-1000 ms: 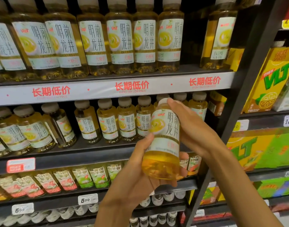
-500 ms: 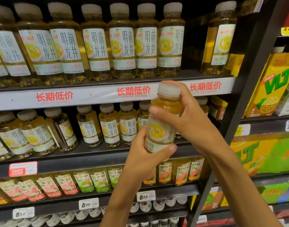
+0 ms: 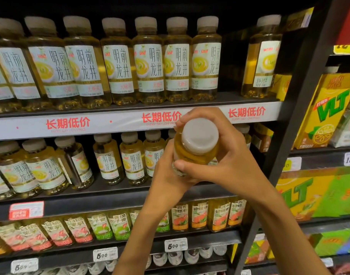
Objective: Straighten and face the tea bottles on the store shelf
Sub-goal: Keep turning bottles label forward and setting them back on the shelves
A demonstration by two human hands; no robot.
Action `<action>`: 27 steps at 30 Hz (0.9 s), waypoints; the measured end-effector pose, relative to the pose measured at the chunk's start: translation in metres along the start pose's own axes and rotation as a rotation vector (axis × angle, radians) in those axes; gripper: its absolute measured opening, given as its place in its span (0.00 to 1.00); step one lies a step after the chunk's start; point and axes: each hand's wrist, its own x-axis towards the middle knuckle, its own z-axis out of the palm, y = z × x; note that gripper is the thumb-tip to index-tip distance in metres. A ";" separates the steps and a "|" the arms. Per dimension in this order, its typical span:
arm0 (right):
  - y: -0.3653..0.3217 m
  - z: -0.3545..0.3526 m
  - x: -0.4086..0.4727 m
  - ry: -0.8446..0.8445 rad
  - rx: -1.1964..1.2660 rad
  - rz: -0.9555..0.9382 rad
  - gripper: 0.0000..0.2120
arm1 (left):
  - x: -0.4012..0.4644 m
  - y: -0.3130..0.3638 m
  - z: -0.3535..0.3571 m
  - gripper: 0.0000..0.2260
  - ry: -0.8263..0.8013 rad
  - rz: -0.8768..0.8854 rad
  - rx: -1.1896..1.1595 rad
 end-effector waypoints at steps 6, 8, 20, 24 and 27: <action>-0.003 -0.003 -0.004 -0.034 0.029 -0.015 0.26 | -0.005 0.000 -0.006 0.26 0.015 0.100 0.090; -0.002 -0.007 -0.001 -0.037 0.112 0.011 0.26 | -0.009 0.000 -0.009 0.26 -0.023 0.081 0.065; 0.013 0.002 0.013 0.196 0.401 0.257 0.14 | -0.022 0.004 -0.001 0.23 -0.058 -0.047 -0.185; 0.013 0.000 0.017 0.225 0.411 0.339 0.16 | -0.026 0.006 0.001 0.25 0.019 -0.026 -0.260; 0.013 -0.003 0.021 0.156 0.500 0.347 0.15 | -0.029 0.002 -0.002 0.33 -0.024 -0.121 -0.365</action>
